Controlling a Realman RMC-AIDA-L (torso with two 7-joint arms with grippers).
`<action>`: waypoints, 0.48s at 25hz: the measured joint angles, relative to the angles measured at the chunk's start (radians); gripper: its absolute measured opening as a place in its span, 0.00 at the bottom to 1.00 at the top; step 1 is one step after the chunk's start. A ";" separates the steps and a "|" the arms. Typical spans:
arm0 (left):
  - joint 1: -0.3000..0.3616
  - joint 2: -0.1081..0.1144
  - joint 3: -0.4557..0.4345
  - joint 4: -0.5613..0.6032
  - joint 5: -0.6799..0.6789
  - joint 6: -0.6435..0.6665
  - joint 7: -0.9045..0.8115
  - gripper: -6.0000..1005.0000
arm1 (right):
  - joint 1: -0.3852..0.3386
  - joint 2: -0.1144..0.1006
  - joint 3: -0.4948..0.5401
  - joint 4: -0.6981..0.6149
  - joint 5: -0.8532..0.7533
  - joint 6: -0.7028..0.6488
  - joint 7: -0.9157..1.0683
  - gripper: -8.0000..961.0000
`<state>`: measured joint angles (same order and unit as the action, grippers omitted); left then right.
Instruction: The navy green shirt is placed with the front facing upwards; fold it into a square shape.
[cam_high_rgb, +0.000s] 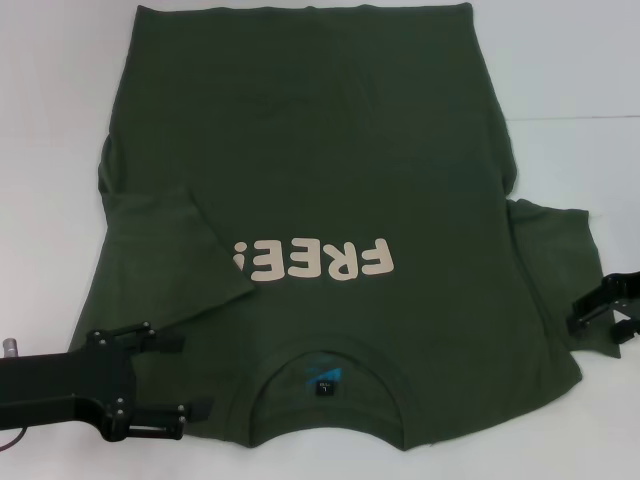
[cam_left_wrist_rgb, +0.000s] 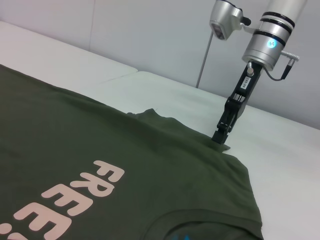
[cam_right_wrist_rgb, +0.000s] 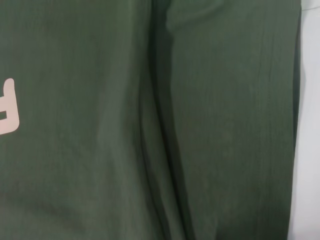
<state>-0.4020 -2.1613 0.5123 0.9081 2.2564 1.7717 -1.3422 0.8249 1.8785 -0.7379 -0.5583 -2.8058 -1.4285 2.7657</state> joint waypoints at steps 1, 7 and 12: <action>0.000 0.000 0.000 0.000 0.000 0.000 0.000 0.94 | 0.000 0.000 0.000 0.000 0.000 0.001 0.000 0.73; -0.003 0.000 0.000 0.000 0.000 0.000 0.000 0.95 | 0.002 0.005 0.000 0.001 0.000 0.007 0.000 0.73; -0.004 0.000 0.000 0.000 0.000 0.000 0.000 0.95 | 0.009 0.007 0.008 0.001 0.001 0.007 0.000 0.73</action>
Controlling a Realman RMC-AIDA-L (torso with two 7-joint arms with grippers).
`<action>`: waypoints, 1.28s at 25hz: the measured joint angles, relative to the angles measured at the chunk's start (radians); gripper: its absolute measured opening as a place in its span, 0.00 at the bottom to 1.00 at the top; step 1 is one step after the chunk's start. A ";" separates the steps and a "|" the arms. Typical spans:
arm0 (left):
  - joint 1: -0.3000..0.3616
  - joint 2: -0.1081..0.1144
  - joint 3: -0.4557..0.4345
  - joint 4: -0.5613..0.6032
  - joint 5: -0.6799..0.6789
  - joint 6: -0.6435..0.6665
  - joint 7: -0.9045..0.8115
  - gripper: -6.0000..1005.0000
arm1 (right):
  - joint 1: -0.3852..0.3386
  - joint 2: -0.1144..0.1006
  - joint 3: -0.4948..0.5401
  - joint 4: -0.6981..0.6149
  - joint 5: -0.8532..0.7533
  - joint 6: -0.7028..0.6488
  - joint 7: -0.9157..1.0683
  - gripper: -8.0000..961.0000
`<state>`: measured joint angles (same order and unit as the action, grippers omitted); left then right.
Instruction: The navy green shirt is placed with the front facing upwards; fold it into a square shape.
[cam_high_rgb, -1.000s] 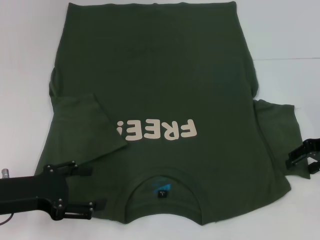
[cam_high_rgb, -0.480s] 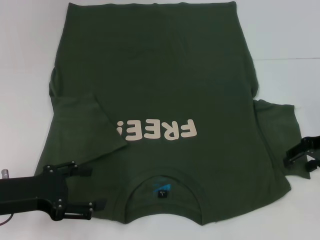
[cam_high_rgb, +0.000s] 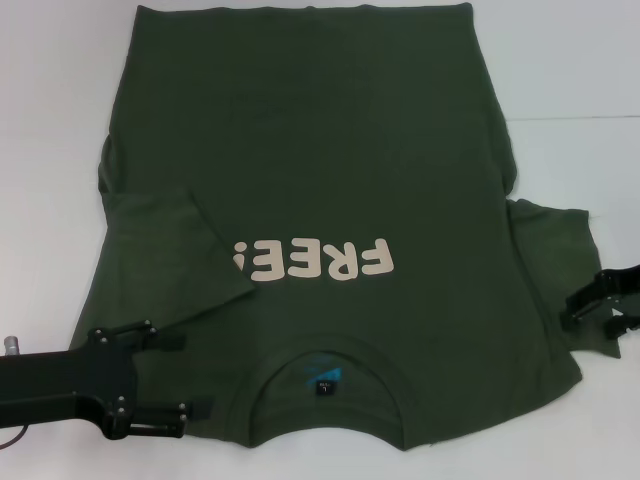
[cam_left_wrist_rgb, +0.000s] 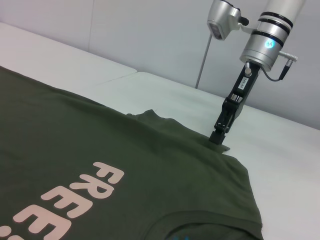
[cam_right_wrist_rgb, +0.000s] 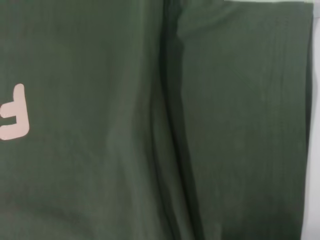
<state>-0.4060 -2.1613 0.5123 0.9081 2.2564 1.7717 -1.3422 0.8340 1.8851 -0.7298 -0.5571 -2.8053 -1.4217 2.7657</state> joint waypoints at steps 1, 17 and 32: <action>0.000 0.000 0.000 0.000 0.000 0.000 0.000 0.95 | 0.001 0.000 0.000 0.000 0.000 0.000 0.000 0.73; -0.001 0.000 0.000 0.000 -0.001 -0.001 0.000 0.94 | 0.008 -0.021 0.019 -0.048 -0.001 0.123 0.011 0.73; 0.002 0.001 -0.004 0.000 0.000 -0.002 0.000 0.94 | 0.009 0.006 -0.003 -0.037 -0.005 0.243 0.003 0.72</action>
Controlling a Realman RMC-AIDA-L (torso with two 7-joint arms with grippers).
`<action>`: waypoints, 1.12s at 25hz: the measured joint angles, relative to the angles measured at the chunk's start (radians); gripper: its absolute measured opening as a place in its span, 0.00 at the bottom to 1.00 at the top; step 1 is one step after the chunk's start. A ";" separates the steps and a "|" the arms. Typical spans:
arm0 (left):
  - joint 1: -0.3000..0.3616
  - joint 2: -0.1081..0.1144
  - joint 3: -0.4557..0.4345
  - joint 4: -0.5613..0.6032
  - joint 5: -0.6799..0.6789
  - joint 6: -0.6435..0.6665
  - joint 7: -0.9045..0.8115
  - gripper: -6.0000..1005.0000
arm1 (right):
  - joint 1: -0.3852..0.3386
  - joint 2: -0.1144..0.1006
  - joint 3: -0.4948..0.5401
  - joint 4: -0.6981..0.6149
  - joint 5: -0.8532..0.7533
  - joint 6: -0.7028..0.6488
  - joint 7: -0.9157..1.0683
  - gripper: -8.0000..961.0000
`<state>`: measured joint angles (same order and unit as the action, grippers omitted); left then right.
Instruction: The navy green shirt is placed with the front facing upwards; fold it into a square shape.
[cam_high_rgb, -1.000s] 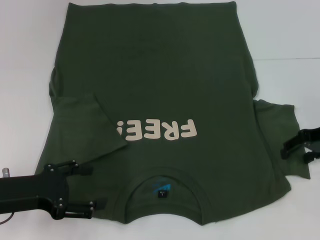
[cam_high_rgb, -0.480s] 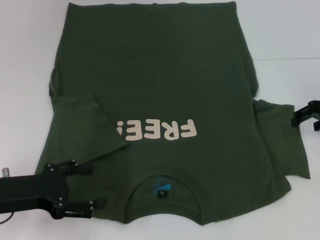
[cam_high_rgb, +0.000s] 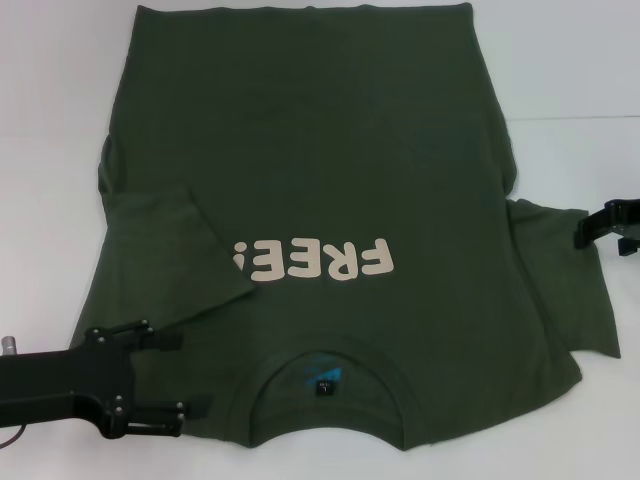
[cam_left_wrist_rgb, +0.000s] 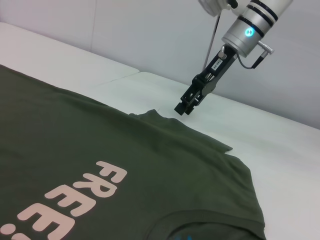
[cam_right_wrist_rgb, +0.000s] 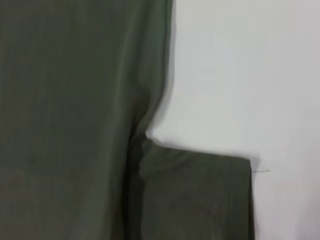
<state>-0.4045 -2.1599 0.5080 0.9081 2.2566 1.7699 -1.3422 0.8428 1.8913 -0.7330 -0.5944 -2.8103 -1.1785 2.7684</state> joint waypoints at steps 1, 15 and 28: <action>0.001 0.000 0.000 0.000 0.000 -0.001 0.000 0.94 | 0.000 0.002 -0.005 0.001 0.000 0.007 0.000 0.72; 0.002 0.000 0.004 0.000 0.000 -0.009 0.000 0.95 | 0.004 0.023 -0.030 0.025 0.000 0.050 -0.013 0.72; -0.002 0.000 0.004 -0.001 0.000 -0.012 0.000 0.94 | 0.004 0.028 -0.032 0.027 -0.001 0.054 -0.016 0.72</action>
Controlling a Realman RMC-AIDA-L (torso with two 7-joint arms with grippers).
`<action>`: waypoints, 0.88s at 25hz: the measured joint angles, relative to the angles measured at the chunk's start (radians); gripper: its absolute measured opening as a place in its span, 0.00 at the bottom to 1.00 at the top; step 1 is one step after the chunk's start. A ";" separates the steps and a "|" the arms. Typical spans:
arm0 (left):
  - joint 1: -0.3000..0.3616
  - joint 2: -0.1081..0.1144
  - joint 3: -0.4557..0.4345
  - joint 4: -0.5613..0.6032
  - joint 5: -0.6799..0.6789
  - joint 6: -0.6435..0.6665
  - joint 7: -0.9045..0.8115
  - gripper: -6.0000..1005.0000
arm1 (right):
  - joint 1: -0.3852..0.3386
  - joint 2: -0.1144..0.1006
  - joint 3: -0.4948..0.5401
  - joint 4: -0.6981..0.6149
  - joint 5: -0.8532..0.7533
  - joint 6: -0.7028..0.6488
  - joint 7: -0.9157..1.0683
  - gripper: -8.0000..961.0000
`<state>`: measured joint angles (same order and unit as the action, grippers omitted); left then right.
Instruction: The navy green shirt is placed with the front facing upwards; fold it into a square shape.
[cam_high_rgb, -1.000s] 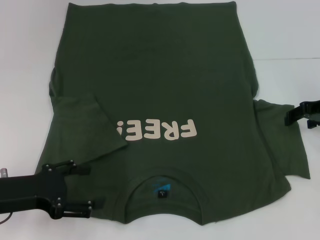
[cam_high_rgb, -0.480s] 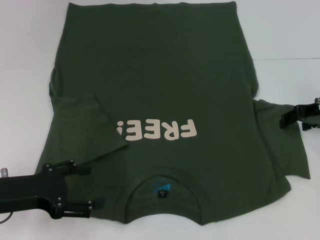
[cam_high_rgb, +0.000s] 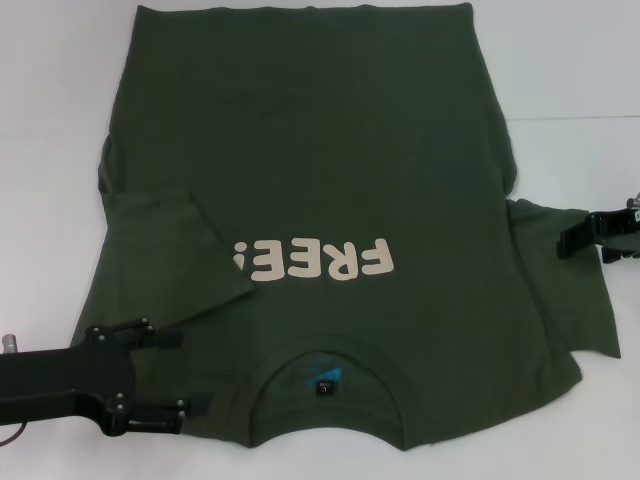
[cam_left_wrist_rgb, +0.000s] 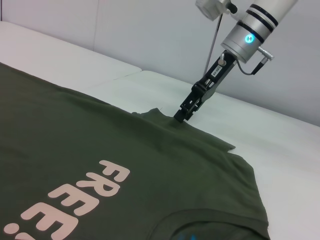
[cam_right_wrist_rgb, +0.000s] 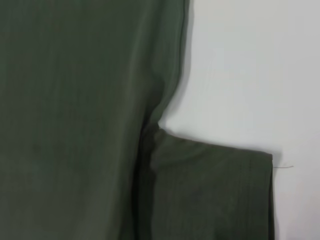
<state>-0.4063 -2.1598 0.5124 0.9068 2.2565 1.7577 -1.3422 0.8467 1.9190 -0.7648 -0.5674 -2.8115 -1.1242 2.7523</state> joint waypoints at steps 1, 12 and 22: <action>0.000 0.000 0.000 0.000 0.000 0.000 0.000 0.94 | 0.000 0.000 -0.002 0.000 0.000 0.000 0.000 0.72; 0.000 0.000 0.000 0.000 0.000 0.000 0.000 0.95 | -0.008 -0.002 -0.010 0.000 -0.002 -0.006 0.000 0.72; 0.000 -0.002 0.000 0.000 0.000 0.000 0.000 0.95 | -0.009 0.003 -0.024 0.000 -0.002 0.000 -0.002 0.72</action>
<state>-0.4066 -2.1613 0.5123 0.9065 2.2564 1.7579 -1.3422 0.8375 1.9217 -0.7889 -0.5675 -2.8134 -1.1245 2.7504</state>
